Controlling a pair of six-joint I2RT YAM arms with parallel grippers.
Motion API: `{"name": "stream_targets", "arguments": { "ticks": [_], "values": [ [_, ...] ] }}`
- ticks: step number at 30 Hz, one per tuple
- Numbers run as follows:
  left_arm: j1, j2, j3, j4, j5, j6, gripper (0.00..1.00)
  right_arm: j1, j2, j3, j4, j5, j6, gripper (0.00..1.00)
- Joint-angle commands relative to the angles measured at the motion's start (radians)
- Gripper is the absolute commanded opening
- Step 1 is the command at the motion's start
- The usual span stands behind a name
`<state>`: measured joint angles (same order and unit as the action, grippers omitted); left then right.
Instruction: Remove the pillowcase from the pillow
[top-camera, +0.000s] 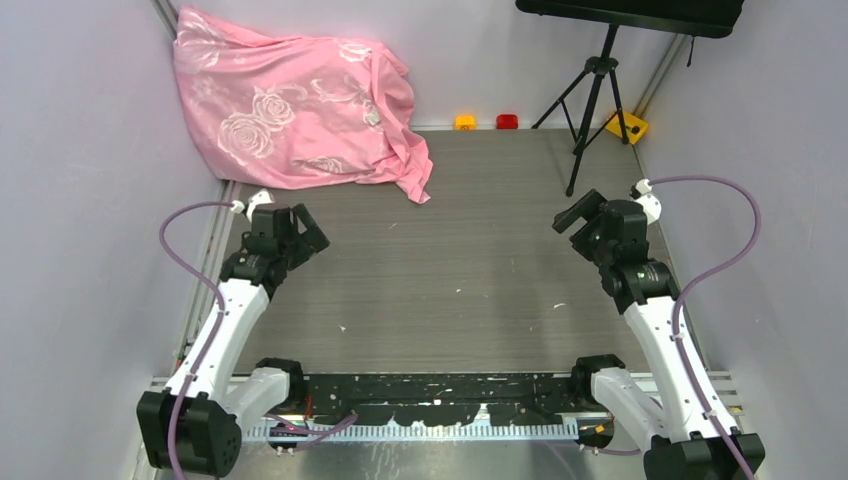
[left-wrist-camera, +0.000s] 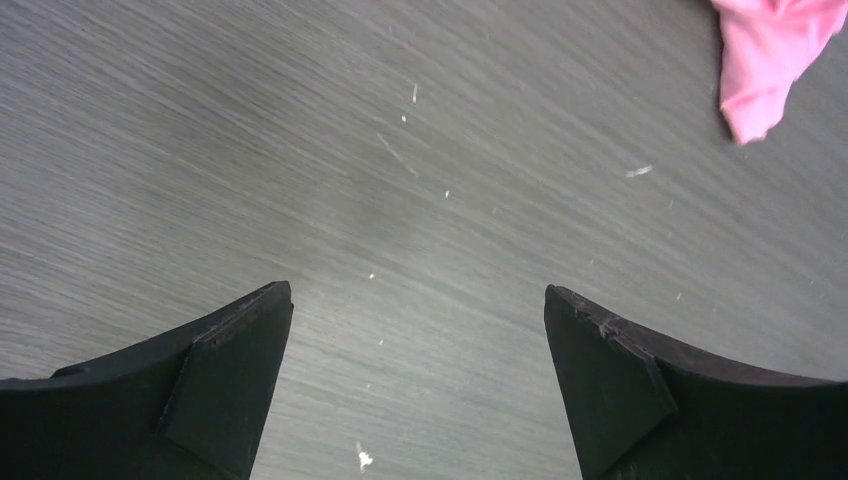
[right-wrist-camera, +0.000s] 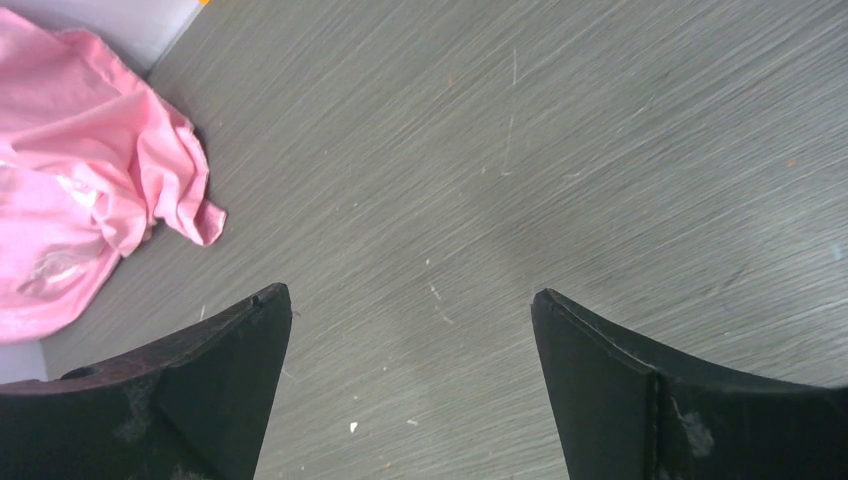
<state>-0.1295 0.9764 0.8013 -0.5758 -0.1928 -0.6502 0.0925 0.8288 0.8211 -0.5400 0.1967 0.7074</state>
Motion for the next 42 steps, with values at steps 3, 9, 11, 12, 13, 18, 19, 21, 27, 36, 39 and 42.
{"name": "stream_targets", "arguments": {
  "ticks": [3,9,11,12,13,18,19,21,27,36,39,42],
  "values": [
    [0.017,0.059,-0.024,0.326,0.044,-0.099,0.98,0.003,0.011,0.007,0.017,-0.103,0.063,0.94],
    [0.017,0.309,0.055,0.597,0.097,-0.058,0.96,0.003,-0.002,0.033,0.0,-0.123,0.026,0.94],
    [0.008,0.413,0.142,0.624,0.097,-0.017,0.99,0.003,-0.012,0.038,-0.005,-0.131,0.014,0.94],
    [-0.004,0.462,0.185,0.622,0.081,0.009,0.99,0.003,-0.017,0.04,-0.009,-0.135,0.007,0.94],
    [-0.02,0.507,0.225,0.622,0.065,0.036,0.99,0.004,-0.021,0.042,-0.012,-0.14,-0.001,0.94],
    [-0.1,0.709,0.408,0.664,0.043,0.151,1.0,0.003,-0.029,0.052,-0.021,-0.157,-0.032,0.94],
    [-0.117,0.746,0.45,0.665,0.04,0.178,1.0,0.003,-0.029,0.055,-0.023,-0.159,-0.037,0.94],
    [-0.15,0.816,0.529,0.666,0.021,0.239,1.0,0.003,-0.028,0.06,-0.023,-0.166,-0.044,0.94],
    [-0.18,1.022,0.761,0.626,0.047,0.282,1.0,0.007,-0.022,0.073,-0.028,-0.18,-0.051,0.94],
    [-0.176,1.38,1.263,0.382,0.036,0.26,0.85,0.01,-0.008,0.084,-0.031,-0.173,-0.063,0.94],
    [-0.173,1.475,1.445,0.231,0.03,0.292,0.47,0.009,-0.007,0.084,-0.032,-0.17,-0.065,0.94],
    [-0.18,1.426,1.448,0.163,0.063,0.328,0.0,0.011,-0.011,0.079,-0.031,-0.167,-0.068,0.94]
  ]
}}
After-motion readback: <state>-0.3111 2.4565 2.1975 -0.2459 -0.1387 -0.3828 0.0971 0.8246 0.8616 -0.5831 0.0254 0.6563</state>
